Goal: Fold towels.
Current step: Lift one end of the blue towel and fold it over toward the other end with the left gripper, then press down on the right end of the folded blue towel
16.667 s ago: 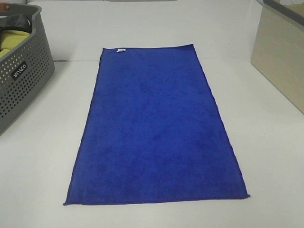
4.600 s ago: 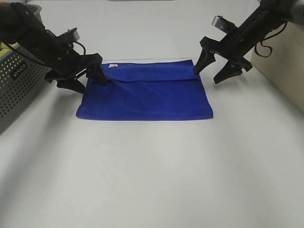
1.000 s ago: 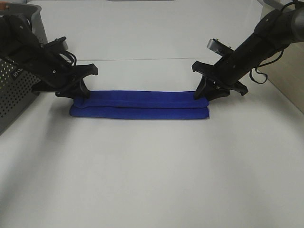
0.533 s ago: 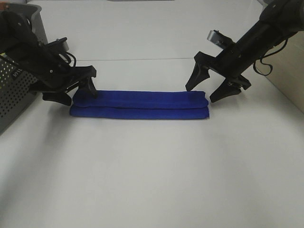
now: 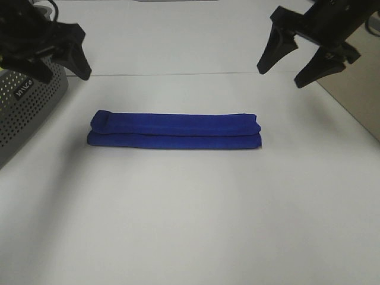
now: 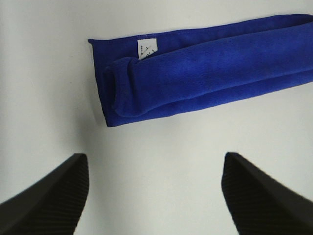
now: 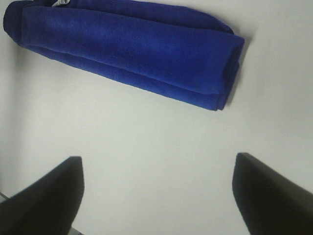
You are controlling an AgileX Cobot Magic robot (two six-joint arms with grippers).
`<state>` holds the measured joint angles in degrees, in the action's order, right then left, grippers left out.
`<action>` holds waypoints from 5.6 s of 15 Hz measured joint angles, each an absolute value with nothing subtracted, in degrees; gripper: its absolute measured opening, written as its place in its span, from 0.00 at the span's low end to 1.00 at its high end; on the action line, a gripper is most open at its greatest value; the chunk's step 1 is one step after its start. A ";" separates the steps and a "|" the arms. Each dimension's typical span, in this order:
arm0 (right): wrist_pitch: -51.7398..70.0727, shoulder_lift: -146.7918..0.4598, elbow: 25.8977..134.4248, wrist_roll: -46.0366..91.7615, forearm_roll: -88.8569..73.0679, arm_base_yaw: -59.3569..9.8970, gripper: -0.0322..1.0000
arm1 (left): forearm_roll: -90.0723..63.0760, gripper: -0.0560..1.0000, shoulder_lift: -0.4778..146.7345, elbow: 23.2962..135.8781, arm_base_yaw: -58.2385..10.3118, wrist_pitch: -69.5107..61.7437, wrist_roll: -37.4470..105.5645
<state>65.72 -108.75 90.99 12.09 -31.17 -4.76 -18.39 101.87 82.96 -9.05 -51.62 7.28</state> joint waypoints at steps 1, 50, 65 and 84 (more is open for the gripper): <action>65.72 -104.34 88.64 11.29 -29.34 -4.76 0.79 | -17.36 0.73 98.72 82.96 -9.05 -52.65 6.99; 50.82 -95.91 71.79 10.26 -25.50 -4.76 0.79 | -26.47 0.50 133.44 94.37 -10.08 -37.36 6.70; 50.82 -95.91 71.79 10.31 -25.73 -4.76 0.79 | -7.45 0.15 126.74 115.05 -14.27 -65.32 -3.50; 51.05 -96.89 71.79 23.78 -45.26 -4.76 0.79 | -31.86 0.66 132.35 121.70 -21.94 -46.70 -10.43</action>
<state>51.05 -96.89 71.79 23.78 -45.26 -4.76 -31.86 132.35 121.70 -21.94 -46.70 -10.43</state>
